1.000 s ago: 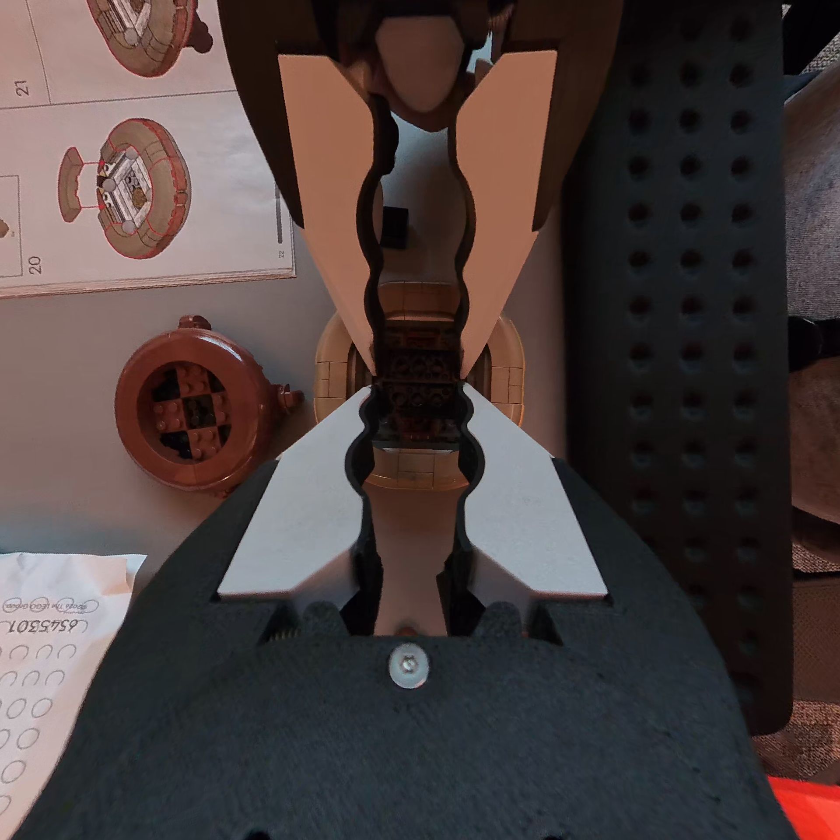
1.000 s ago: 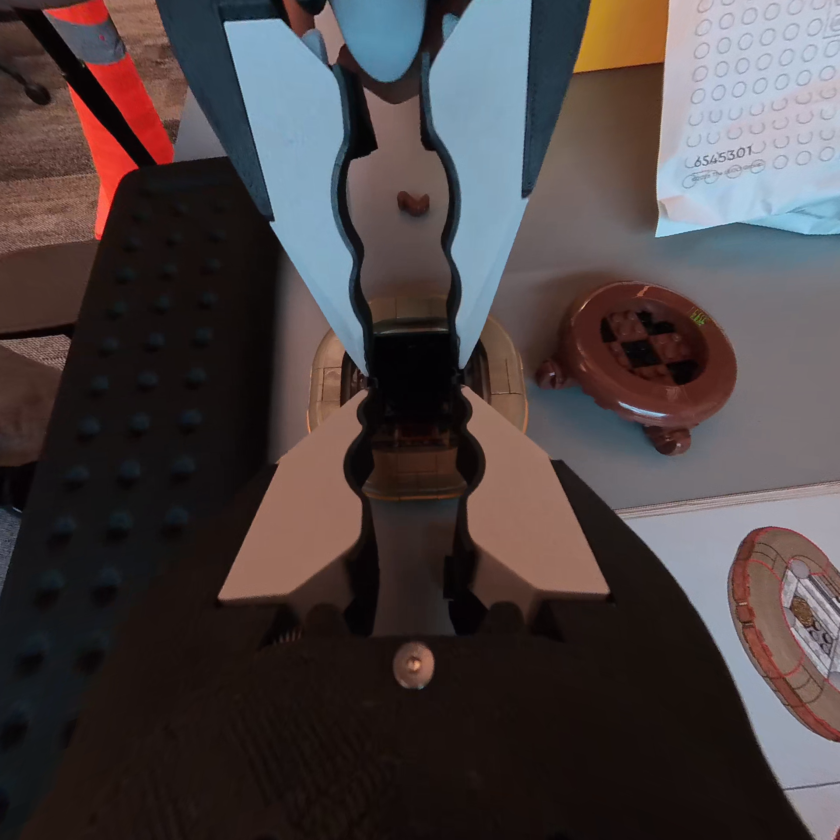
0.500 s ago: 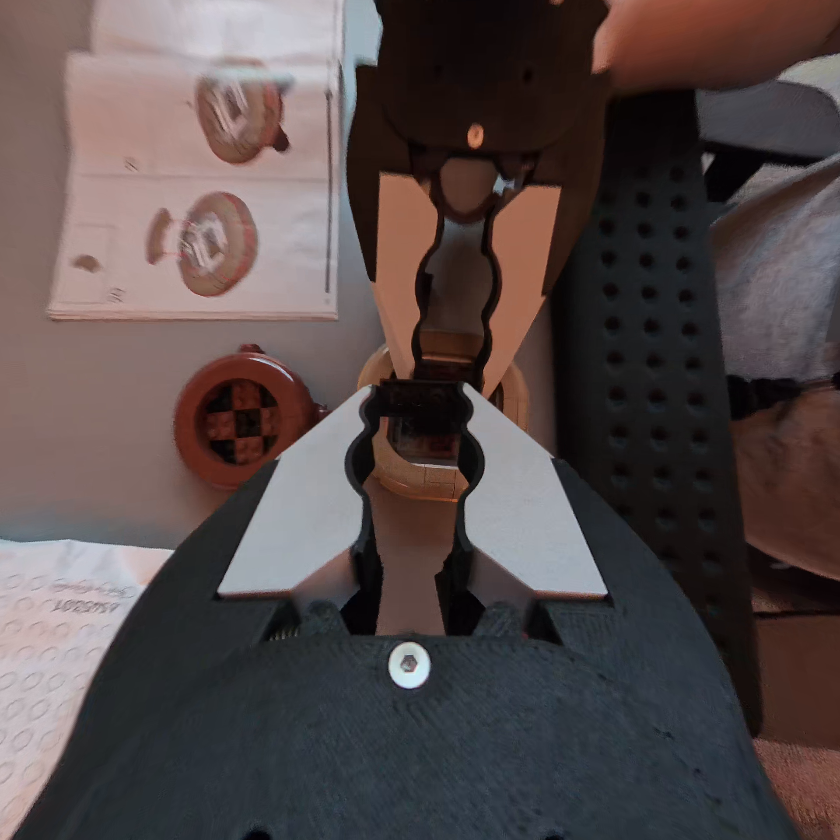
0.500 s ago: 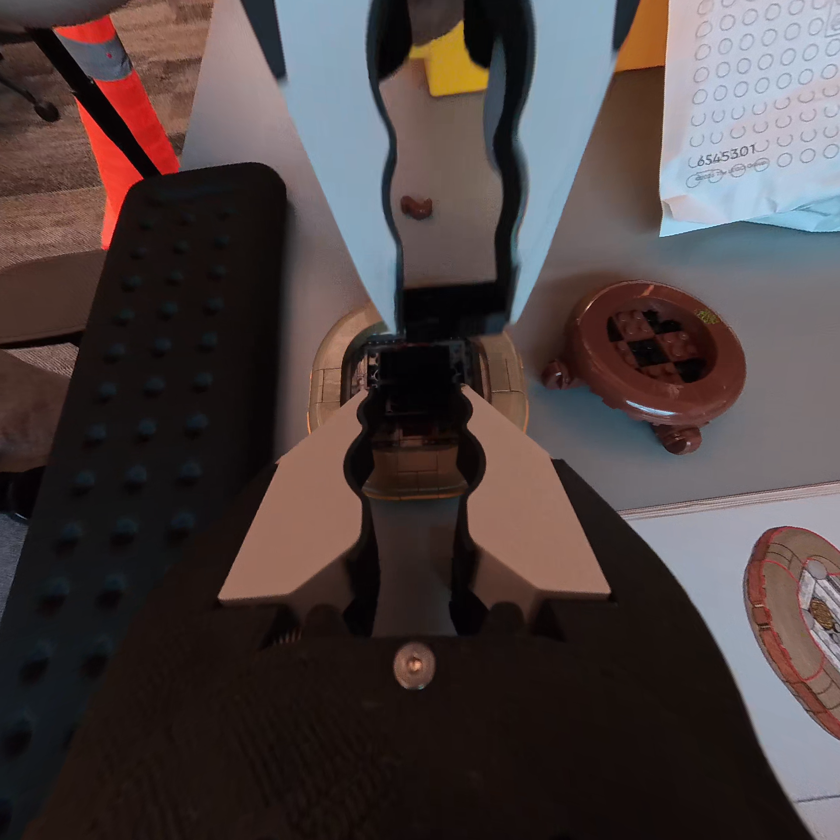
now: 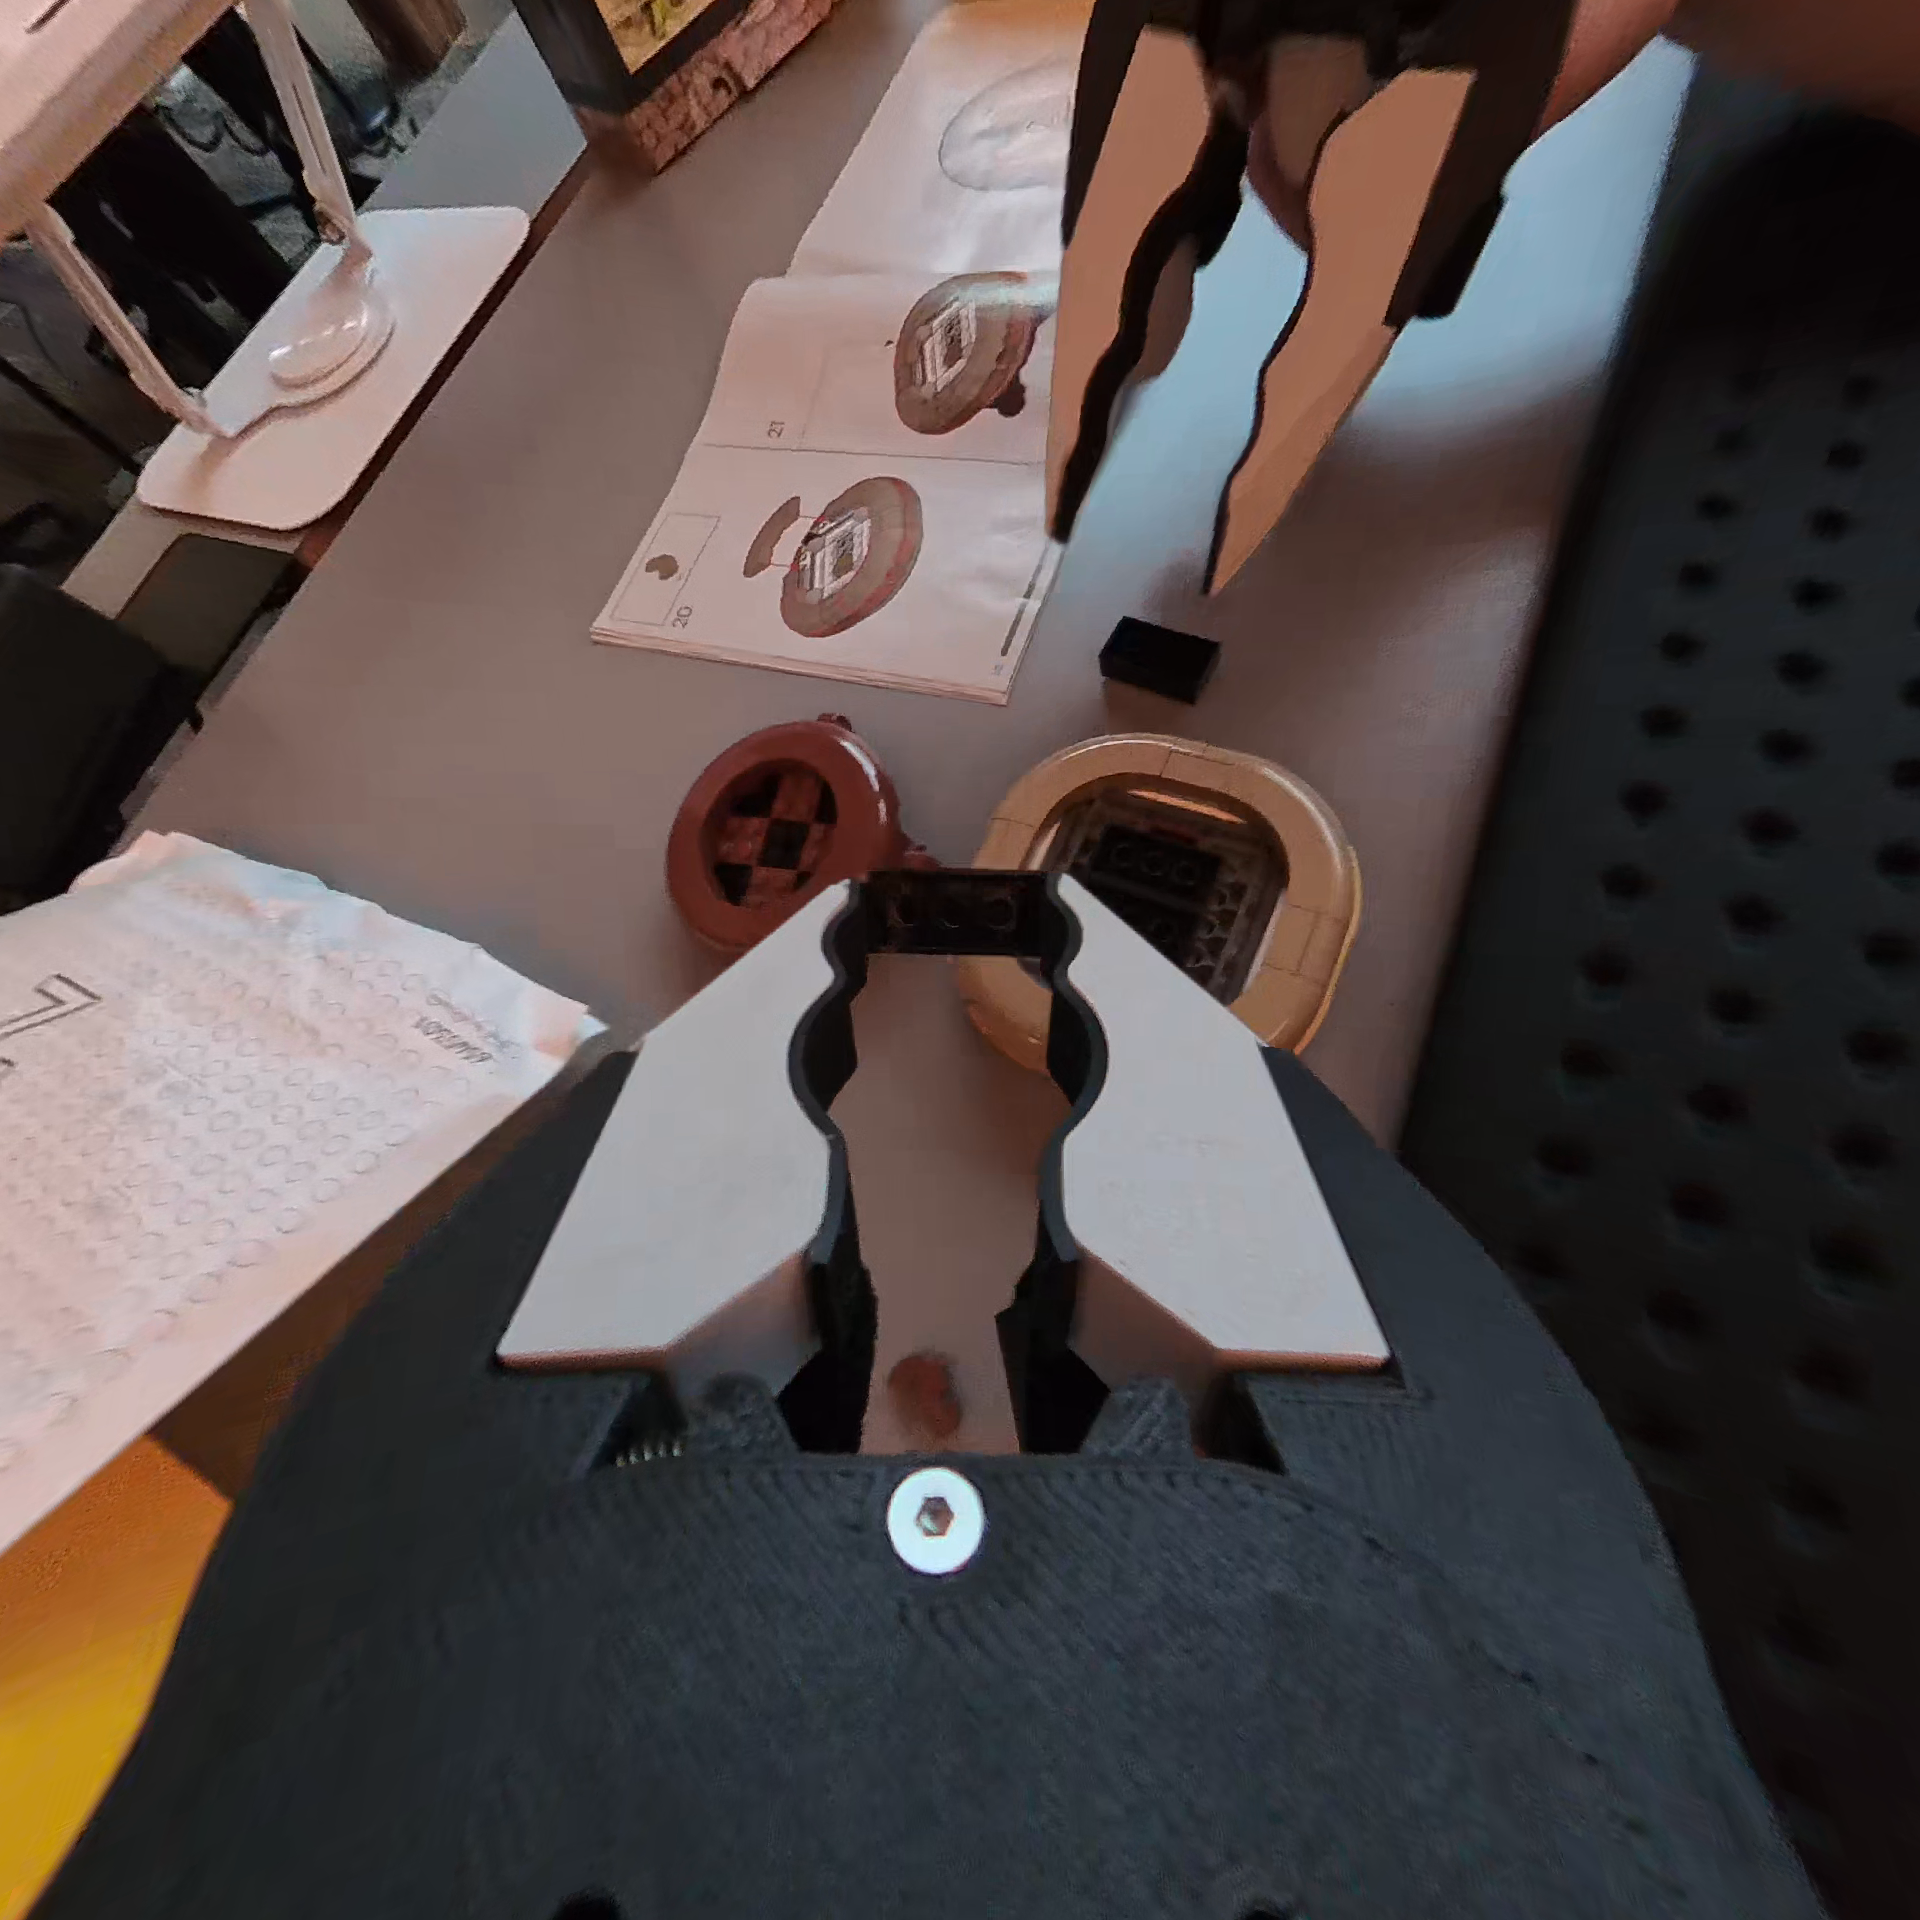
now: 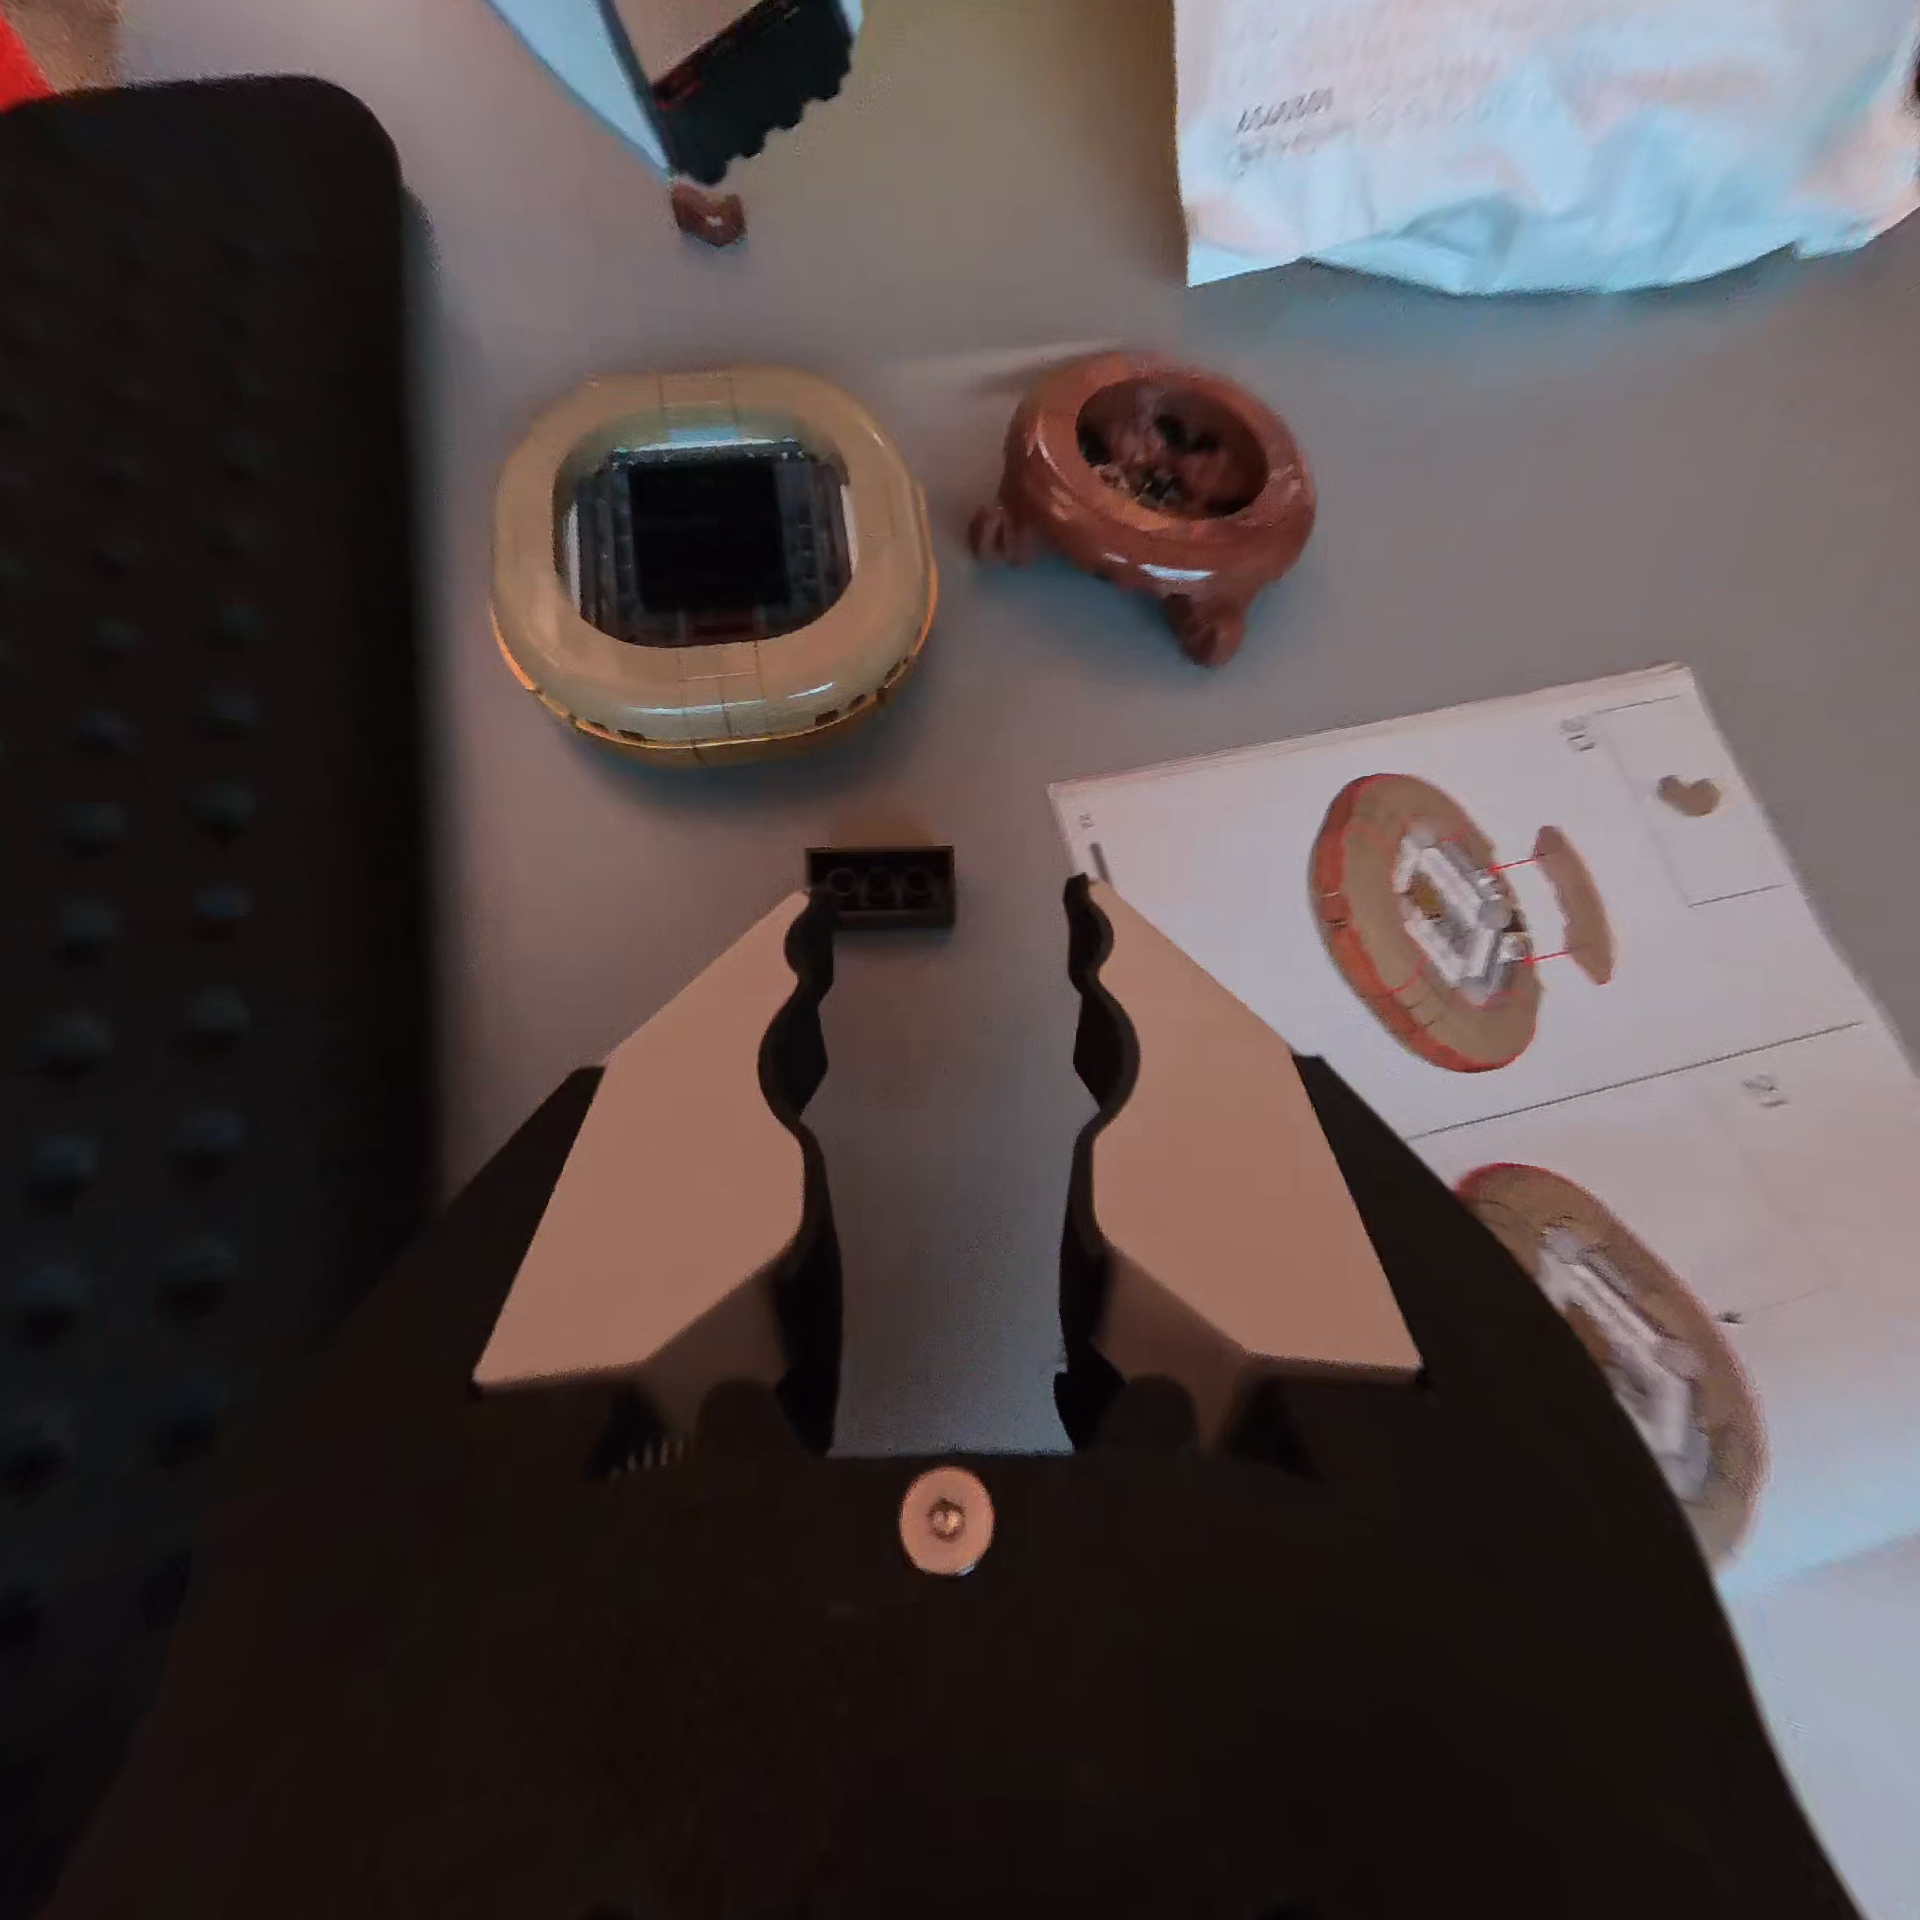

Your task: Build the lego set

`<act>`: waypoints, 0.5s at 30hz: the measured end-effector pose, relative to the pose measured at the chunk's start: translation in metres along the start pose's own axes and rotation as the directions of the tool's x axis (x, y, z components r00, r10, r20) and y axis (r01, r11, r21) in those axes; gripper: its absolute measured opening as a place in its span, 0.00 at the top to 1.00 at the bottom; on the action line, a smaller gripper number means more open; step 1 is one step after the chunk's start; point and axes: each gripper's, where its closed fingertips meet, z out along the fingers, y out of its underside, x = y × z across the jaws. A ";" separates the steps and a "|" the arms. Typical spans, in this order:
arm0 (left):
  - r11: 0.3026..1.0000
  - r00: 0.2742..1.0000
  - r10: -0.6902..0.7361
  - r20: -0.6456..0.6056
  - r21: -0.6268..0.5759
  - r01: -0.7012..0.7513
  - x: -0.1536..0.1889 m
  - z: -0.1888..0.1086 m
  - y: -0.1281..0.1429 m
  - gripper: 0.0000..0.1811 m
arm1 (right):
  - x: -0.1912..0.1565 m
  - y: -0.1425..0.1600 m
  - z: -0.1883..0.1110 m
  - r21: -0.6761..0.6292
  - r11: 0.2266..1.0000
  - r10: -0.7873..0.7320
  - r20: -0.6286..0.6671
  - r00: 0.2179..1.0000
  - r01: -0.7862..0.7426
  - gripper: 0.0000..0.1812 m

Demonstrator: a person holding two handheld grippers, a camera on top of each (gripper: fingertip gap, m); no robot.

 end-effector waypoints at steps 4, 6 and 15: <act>0.998 0.999 -0.051 0.011 0.029 0.051 -0.001 0.001 0.002 0.83 | -0.005 -0.003 0.007 0.021 0.997 0.071 0.064 0.995 -0.072 0.75; 0.991 0.995 -0.096 -0.003 0.090 0.096 -0.002 -0.001 -0.006 0.83 | -0.005 -0.019 0.004 0.082 0.995 0.047 0.041 0.998 -0.050 0.75; 0.551 0.604 -0.439 -0.665 0.332 0.766 0.012 -0.040 -0.092 0.83 | -0.043 -0.149 -0.035 0.369 0.709 -0.413 -0.474 0.778 0.601 0.76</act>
